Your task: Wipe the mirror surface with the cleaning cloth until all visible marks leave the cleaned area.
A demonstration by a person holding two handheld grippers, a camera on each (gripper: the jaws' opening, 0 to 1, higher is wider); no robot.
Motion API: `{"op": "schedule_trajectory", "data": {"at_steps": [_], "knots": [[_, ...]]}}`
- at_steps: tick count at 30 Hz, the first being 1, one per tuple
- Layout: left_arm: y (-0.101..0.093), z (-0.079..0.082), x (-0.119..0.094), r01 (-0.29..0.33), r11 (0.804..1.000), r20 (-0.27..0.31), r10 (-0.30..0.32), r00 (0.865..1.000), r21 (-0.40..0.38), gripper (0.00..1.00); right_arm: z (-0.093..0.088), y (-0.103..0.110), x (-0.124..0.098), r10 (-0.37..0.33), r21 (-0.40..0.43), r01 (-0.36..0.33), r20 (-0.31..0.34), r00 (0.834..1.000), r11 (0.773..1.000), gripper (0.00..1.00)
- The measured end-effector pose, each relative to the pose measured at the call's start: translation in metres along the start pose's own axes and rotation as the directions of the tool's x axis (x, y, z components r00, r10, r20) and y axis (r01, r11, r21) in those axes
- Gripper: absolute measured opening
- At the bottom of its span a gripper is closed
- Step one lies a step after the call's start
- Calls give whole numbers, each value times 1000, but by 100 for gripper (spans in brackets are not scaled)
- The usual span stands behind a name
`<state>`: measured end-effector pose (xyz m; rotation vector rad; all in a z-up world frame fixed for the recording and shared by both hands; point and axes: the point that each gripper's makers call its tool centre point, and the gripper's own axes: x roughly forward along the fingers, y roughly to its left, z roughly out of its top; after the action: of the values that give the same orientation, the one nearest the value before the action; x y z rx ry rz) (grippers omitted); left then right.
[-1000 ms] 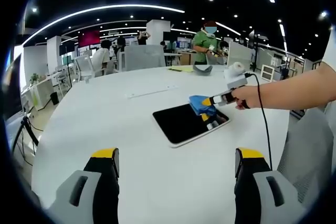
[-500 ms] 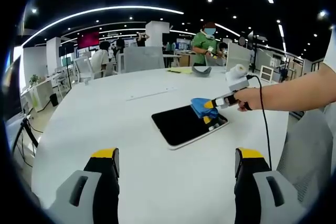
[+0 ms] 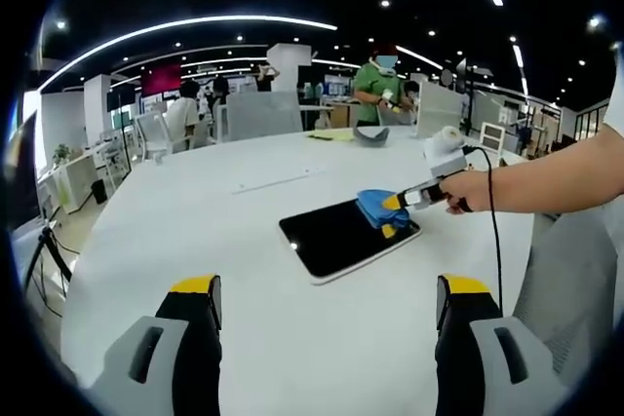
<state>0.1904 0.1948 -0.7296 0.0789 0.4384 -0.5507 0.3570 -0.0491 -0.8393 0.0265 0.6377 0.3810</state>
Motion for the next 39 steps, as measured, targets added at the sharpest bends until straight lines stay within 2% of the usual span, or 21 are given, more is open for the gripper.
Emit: {"op": "schedule_trajectory", "data": {"at_steps": [9,39], "knots": [[-1,2,-3,2,1000,11,-2,1000,6,92,-5,1,-6,-6,-5,6,-1,1000,1000,1],[8,-3,-13,-30,999,19,30,999,-16,91,-5,4,-1,-5,-24,5,-23,1000,1000,1]]}}
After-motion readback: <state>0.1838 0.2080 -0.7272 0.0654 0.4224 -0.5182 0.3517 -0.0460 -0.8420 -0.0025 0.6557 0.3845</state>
